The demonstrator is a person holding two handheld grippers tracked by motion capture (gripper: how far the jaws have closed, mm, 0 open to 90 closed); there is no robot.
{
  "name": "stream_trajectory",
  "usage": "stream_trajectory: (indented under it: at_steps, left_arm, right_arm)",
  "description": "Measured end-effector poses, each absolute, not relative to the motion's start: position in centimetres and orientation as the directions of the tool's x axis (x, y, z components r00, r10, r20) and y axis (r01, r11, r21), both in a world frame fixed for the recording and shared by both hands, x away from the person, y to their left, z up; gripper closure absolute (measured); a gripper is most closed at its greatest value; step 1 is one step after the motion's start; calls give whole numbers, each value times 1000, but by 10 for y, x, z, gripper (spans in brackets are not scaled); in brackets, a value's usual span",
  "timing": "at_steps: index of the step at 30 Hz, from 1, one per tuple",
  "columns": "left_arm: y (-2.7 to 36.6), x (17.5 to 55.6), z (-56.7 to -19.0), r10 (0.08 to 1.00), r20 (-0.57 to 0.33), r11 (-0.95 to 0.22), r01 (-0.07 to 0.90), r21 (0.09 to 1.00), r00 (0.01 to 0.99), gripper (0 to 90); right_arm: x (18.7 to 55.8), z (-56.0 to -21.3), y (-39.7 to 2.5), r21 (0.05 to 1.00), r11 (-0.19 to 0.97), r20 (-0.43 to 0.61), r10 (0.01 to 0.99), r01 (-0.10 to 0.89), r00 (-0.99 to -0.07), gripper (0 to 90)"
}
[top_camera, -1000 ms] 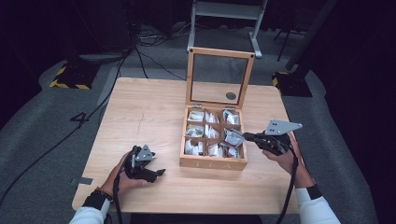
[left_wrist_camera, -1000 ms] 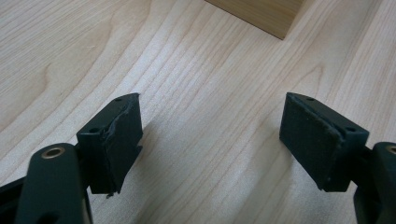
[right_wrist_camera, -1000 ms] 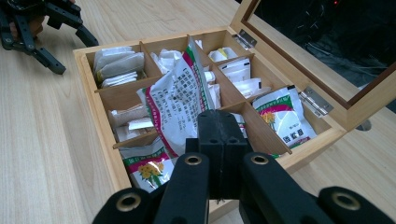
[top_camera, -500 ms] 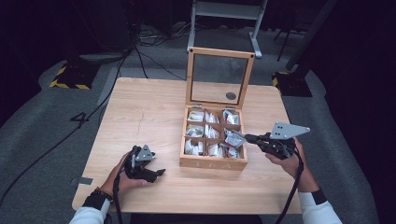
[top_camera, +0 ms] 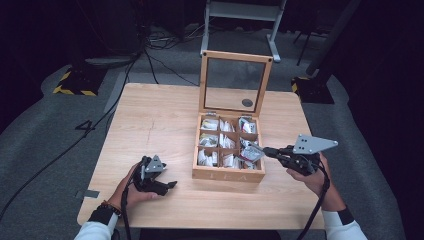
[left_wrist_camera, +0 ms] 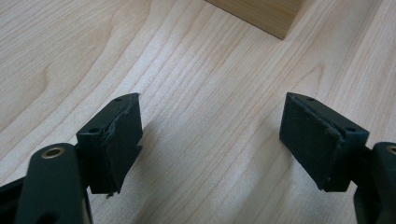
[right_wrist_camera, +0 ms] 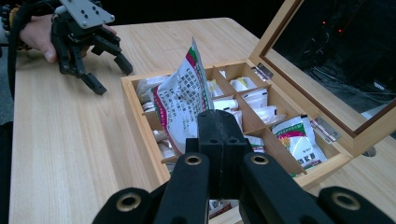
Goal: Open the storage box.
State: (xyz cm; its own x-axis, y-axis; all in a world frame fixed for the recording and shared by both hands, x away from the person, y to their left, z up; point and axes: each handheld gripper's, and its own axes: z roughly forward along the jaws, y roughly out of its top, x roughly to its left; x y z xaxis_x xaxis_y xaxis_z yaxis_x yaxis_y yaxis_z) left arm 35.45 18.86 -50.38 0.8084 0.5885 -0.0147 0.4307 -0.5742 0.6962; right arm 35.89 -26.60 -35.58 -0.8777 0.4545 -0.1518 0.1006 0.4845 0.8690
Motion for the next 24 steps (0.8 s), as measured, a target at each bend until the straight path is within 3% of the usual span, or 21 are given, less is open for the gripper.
stream_trajectory:
  at_steps: [24]
  left_arm:
    - [190,359,-504,560,-18,-586,411,698,828,210]
  right_arm:
    - [336,-353,-253,875,479,-133,380,72,-915,900]
